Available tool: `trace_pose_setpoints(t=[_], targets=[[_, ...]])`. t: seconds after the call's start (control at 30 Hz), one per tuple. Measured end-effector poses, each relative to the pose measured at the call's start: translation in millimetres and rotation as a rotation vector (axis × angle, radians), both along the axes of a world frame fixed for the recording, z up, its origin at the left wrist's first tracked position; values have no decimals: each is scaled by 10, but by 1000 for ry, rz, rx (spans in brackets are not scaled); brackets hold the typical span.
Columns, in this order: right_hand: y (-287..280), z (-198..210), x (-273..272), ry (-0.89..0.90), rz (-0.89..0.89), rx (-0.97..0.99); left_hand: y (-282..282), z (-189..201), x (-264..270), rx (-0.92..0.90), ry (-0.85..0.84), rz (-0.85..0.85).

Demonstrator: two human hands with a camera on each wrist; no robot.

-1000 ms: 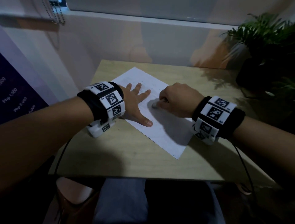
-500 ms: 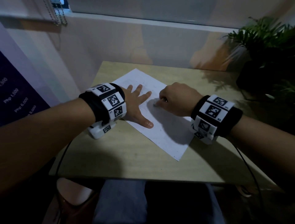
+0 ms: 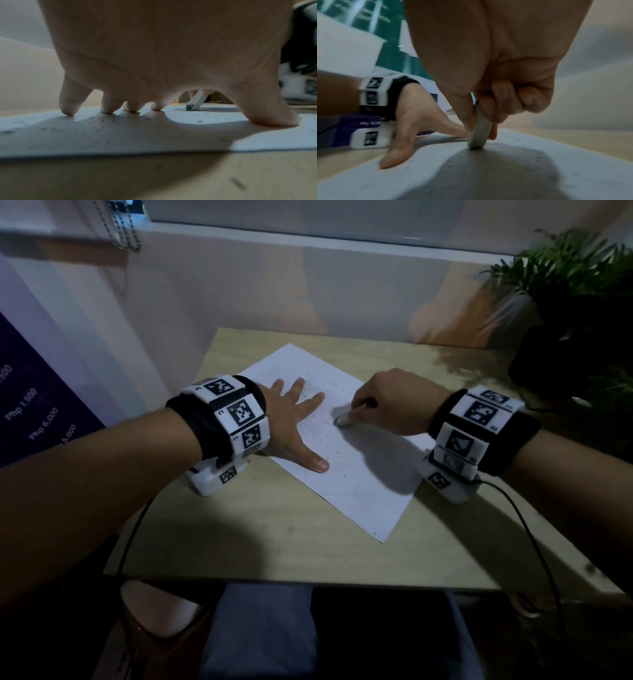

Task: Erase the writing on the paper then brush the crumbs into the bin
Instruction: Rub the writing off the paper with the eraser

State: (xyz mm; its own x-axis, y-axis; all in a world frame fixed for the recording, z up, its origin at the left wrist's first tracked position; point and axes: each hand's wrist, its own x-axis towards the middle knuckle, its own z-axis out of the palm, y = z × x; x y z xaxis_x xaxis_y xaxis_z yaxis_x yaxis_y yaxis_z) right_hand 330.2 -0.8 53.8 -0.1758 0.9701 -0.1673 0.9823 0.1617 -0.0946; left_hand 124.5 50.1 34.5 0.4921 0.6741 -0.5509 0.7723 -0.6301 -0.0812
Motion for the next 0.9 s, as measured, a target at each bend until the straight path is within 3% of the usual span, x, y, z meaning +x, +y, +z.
trace_pose_setpoints(t=[0.13, 0.23, 0.37, 0.53, 0.67, 0.73, 0.8, 0.9], targets=[[132, -6, 154, -64, -124, 74, -18, -3, 3, 10, -7, 3], [62, -58, 17, -147, -48, 119, -21, 1, 2, 8, -3, 1], [58, -35, -37, -21, -7, 40, -19, 2, 1, 10, 1, 3], [217, 51, 131, -101, -129, 46, -19, 3, -10, 12, -7, 10], [125, 0, -86, -144, -41, 47, -4, -2, -4, 2, -7, -3], [79, -8, -131, -71, 9, 11, -11, 2, -4, 4, -11, 1], [137, 12, -57, -26, -27, -1, -18, 3, -10, 9, -15, 3], [237, 13, 62, -97, -159, 72, -25, -7, -11, 14, -25, 2]])
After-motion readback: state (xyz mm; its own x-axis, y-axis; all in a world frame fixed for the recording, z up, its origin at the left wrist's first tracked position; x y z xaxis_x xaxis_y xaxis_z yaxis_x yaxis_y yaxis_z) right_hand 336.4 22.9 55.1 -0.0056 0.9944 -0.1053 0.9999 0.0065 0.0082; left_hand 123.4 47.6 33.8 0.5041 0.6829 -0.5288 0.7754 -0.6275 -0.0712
